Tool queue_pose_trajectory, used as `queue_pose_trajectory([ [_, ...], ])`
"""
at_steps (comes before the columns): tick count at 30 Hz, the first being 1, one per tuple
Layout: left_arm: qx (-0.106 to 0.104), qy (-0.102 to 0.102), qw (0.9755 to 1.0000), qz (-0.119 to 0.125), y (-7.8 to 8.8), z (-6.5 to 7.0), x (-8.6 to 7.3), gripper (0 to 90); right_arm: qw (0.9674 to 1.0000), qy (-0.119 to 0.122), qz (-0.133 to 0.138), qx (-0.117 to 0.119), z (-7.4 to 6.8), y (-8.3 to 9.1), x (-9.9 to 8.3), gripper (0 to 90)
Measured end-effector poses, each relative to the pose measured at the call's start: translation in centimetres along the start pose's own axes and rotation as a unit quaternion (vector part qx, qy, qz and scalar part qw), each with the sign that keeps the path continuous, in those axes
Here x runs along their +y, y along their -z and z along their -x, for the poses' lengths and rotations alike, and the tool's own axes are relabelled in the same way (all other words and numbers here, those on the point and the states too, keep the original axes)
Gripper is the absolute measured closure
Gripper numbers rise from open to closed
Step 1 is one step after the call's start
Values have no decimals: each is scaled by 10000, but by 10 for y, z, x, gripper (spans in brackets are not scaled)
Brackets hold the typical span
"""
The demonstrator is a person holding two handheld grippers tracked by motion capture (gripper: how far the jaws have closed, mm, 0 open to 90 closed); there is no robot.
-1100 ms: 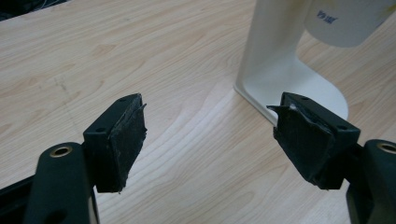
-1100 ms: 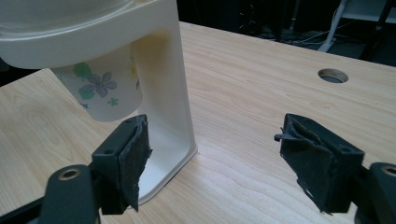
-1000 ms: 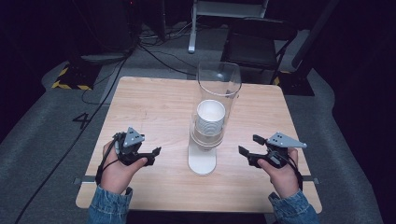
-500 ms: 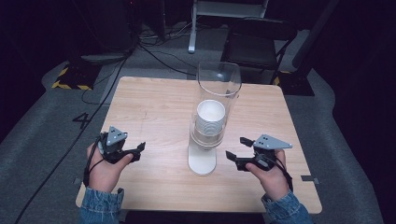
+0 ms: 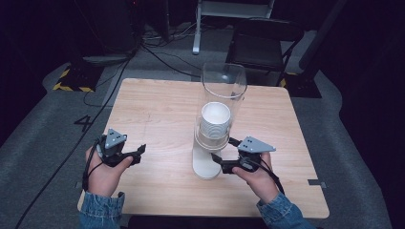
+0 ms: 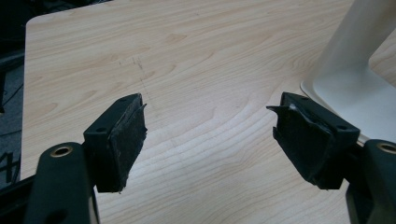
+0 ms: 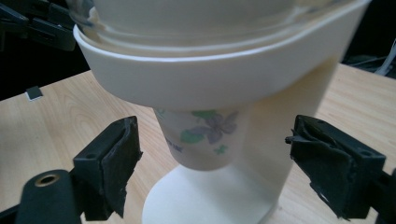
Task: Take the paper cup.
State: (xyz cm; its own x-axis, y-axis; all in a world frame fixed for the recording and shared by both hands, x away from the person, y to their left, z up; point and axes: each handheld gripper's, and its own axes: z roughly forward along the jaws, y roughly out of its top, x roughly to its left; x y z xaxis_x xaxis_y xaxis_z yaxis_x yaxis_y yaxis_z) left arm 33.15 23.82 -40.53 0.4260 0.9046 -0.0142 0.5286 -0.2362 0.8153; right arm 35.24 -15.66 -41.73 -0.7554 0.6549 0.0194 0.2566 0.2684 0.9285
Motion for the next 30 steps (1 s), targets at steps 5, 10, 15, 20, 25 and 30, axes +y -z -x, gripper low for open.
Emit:
queue_pose_trajectory([
  [5, -14, -10, 10000, -16, 0, 0, 0, 250, 9998, 71, 149, -53, -6, -15, 0, 167],
  [10, -85, -40, 9999, 43, -2, 1, 5, 250, 9992, -101, 366, -157, -8, -29, -1, 181],
  [15, -104, -42, 9999, -10, -7, 0, 5, 250, 9981, -118, 536, -295, -8, -36, -1, 208],
  [20, -136, -37, 9999, -10, -7, -1, 5, 250, 9972, -83, 673, -311, -12, -38, 0, 278],
  [25, -162, -15, 9999, -44, -7, 0, 3, 254, 9981, 38, 569, -254, -10, -36, 1, 292],
  [30, -188, -49, 9998, -31, -8, 2, 3, 255, 9976, 166, 617, -269, -10, -36, -1, 298],
])
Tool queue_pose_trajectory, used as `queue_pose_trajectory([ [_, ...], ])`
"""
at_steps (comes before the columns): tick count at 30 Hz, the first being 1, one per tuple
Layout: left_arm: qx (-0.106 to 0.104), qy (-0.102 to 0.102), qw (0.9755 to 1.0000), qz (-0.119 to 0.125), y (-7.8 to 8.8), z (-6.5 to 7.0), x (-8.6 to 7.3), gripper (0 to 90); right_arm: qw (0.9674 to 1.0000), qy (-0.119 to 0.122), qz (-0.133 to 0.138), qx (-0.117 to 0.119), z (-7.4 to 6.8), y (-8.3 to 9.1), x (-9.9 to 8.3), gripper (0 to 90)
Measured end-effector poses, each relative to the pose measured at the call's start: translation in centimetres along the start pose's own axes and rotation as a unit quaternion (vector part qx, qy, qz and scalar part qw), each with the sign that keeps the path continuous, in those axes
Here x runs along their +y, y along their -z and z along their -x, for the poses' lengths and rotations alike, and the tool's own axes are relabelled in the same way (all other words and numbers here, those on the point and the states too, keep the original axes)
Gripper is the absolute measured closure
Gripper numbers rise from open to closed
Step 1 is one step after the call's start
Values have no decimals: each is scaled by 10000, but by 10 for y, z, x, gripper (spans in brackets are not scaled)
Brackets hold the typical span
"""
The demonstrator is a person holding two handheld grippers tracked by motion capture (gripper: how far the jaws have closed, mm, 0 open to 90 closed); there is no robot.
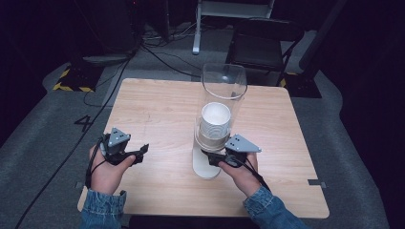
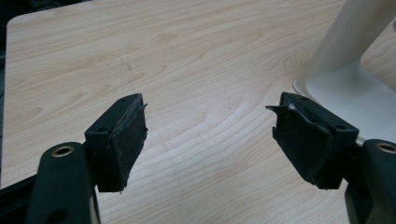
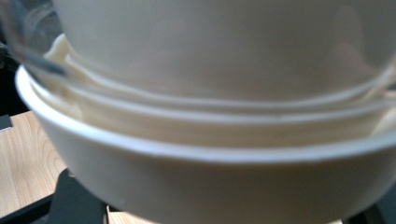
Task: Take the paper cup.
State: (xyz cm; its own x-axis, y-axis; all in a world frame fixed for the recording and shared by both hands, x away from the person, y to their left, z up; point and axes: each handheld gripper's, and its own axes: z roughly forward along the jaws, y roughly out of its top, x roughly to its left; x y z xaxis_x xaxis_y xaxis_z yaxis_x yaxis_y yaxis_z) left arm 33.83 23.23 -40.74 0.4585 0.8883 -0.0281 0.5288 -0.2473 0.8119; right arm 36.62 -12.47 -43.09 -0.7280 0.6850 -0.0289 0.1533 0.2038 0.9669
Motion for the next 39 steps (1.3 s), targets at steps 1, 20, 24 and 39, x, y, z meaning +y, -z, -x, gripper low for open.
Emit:
queue_pose_trajectory([
  [1, 2, 0, 10000, 6, 0, 1, 0, 256, 10000, 32, -7, 5, 0, 0, 0, 299],
  [20, -55, -14, 10000, 5, 1, 2, 1, 257, 9996, 282, 79, 59, 3, -1, -4, 303],
  [24, -63, -13, 10000, -5, 1, 2, 1, 257, 9995, 308, 69, 66, 4, -1, -4, 304],
  [39, -85, -21, 10000, 8, 2, 3, 1, 259, 9990, 456, 21, -8, 5, 0, -6, 303],
])
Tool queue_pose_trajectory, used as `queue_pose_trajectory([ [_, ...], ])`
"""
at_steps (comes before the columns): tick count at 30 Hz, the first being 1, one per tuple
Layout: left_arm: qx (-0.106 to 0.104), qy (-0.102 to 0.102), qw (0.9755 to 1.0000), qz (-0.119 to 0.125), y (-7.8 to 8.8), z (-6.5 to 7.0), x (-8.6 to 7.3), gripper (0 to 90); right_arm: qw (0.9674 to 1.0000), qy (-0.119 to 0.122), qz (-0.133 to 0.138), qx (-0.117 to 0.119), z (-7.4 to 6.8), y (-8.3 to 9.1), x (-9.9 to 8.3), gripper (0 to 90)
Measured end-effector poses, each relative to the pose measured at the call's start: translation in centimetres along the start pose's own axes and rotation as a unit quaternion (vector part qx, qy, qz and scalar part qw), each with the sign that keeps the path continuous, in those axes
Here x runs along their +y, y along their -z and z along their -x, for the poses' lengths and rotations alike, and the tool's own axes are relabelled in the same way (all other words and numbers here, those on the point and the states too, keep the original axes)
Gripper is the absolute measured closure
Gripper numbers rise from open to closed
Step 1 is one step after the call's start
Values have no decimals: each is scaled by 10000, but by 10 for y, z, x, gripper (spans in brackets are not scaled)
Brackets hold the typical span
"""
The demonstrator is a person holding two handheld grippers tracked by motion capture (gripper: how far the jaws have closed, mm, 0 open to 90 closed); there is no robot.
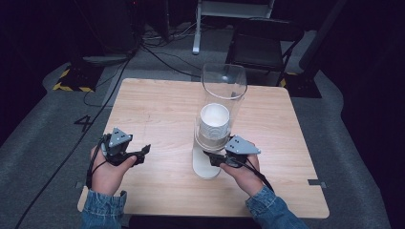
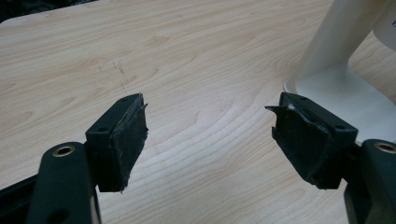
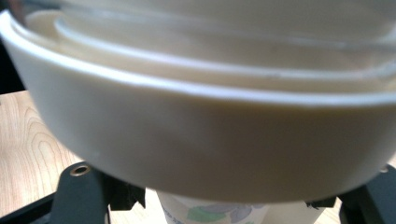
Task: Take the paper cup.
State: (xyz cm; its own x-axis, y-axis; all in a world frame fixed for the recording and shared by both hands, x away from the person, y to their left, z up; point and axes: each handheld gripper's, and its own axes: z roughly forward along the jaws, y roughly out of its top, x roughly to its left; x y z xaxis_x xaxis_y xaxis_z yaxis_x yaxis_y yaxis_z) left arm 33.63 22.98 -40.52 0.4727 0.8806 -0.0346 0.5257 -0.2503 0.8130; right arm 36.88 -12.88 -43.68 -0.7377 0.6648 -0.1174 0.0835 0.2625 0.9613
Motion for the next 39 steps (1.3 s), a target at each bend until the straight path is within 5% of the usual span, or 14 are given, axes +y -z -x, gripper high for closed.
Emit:
queue_pose_trajectory([
  [14, -16, -11, 10000, -3, -1, 1, 0, 258, 9976, -663, -149, -109, -9, 1, 1, 306],
  [24, -29, -26, 10000, -31, -3, 3, 0, 259, 9987, -490, -101, -64, -7, 1, -1, 306],
  [39, -51, -55, 10000, -54, -4, 4, 0, 259, 9963, -783, -318, -170, -11, 2, 3, 306],
])
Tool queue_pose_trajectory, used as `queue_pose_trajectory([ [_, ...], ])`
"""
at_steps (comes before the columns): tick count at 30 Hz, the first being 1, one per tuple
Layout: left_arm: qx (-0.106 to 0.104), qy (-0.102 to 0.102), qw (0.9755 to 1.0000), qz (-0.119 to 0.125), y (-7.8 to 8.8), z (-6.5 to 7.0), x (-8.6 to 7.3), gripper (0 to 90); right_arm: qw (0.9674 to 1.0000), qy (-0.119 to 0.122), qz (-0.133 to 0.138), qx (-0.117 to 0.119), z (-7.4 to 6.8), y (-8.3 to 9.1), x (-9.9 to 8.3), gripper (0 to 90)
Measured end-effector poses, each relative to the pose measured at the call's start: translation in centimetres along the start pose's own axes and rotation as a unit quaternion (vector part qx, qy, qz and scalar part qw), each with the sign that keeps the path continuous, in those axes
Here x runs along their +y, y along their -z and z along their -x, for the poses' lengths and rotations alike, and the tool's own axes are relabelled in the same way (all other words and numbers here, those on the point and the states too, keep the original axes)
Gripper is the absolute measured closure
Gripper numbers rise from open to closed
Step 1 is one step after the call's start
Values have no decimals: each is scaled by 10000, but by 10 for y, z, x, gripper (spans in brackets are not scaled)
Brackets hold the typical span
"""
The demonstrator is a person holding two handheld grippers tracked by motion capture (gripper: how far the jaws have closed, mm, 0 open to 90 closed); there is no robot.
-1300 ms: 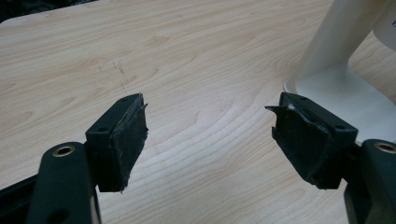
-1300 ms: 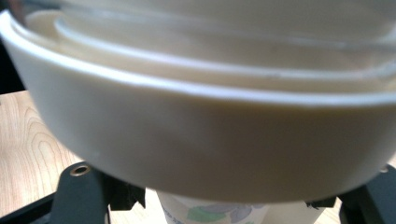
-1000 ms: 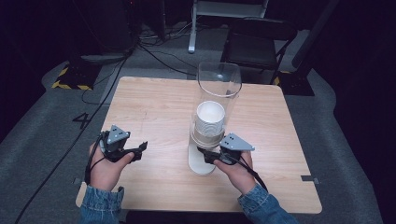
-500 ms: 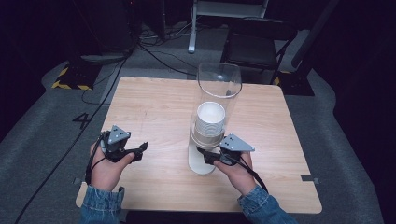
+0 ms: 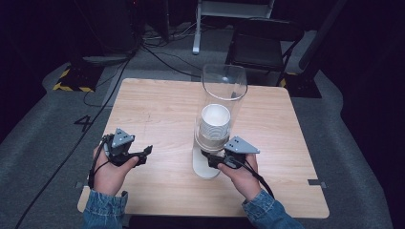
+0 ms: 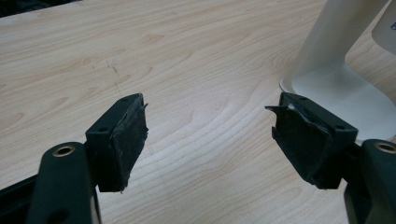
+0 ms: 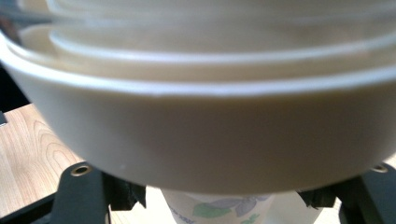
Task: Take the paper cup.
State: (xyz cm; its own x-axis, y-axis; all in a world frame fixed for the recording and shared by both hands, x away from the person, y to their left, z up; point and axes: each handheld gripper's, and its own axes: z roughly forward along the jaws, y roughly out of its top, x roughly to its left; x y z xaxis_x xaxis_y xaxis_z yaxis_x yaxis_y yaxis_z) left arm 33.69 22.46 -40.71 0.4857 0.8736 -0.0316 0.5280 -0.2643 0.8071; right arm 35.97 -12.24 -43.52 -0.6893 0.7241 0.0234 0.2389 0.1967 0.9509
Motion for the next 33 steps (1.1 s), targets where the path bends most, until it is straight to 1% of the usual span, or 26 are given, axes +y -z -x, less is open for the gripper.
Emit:
queue_pose_trajectory([
  [3, -1, -20, 10000, -13, -1, 0, 0, 259, 10000, -28, 7, -6, 0, 0, 0, 306],
  [6, -2, -8, 10000, -14, -1, 1, 0, 258, 9999, 105, 68, 55, 2, 0, -2, 307],
  [7, -2, -8, 10000, -14, -1, 1, 0, 258, 9999, 105, 68, 55, 2, 0, -2, 307],
  [8, -3, -6, 10000, -17, -1, 0, 0, 258, 9997, 232, 57, 71, 2, 0, -2, 308],
  [9, -7, -6, 10000, -18, -1, 1, 0, 258, 9997, 232, 57, 71, 2, 0, -2, 308],
  [10, -7, -9, 10000, -17, -1, 1, 0, 259, 9996, 282, 50, 77, 3, 0, -2, 309],
  [13, -13, -23, 10000, -22, -1, 1, 0, 259, 9986, 514, 58, 110, 6, -1, -3, 310],
  [14, -13, -23, 10000, -22, -1, 1, 0, 259, 9986, 514, 58, 110, 6, -1, -3, 310],
  [15, -14, -21, 10000, -21, -1, 1, 0, 259, 9981, 597, 61, 123, 7, -2, -3, 311],
  [16, -14, -21, 10000, -21, -1, 1, 0, 259, 9981, 597, 61, 123, 7, -2, -3, 311],
  [17, -7, -25, 10000, -25, -1, 1, 0, 259, 9977, 657, 71, 136, 8, -2, -4, 312],
  [18, -6, -26, 10000, -24, -1, 1, 0, 259, 9977, 657, 71, 136, 8, -2, -4, 312],
  [19, -8, -25, 10000, -24, -2, 1, 0, 259, 9976, 684, 9, 122, 8, -3, -4, 316],
  [20, -9, -26, 10000, -25, -2, 1, 0, 259, 9958, 899, -155, 69, 9, -4, -6, 331],
  [21, -16, -25, 10000, -13, -2, 1, 0, 259, 9950, 941, -331, 69, 11, -6, -11, 350],
  [22, -18, -24, 10000, -10, -2, 1, 0, 259, 9970, 665, -393, 106, 13, -8, -24, 359],
  [23, -15, -34, 10000, -23, -1, 1, 0, 259, 9970, 665, -393, 106, 13, -8, -24, 359],
  [25, -11, -5, 10000, -19, -2, 0, -1, 259, 9980, 536, -317, 107, 13, -8, -29, 355],
  [26, -16, -10, 10000, -45, -3, 0, -1, 258, 9981, 503, -344, 110, 12, -9, -30, 353],
  [27, -18, 4, 10000, -55, -4, 1, -1, 258, 9981, 423, -420, 172, 13, -9, -31, 353],
  [28, -18, 4, 10000, -55, -4, 1, -1, 259, 9981, 423, -420, 172, 13, -9, -31, 353],
  [29, -39, -16, 10000, -77, -4, 1, -1, 258, 9977, 361, -552, 180, 14, -10, -34, 346],
  [30, -39, -16, 10000, -77, -4, 1, -1, 258, 9977, 361, -552, 180, 14, -10, -34, 346],
  [33, -55, -27, 9999, -80, -5, 2, -1, 258, 9969, 444, -639, 148, 14, -11, -39, 343],
])
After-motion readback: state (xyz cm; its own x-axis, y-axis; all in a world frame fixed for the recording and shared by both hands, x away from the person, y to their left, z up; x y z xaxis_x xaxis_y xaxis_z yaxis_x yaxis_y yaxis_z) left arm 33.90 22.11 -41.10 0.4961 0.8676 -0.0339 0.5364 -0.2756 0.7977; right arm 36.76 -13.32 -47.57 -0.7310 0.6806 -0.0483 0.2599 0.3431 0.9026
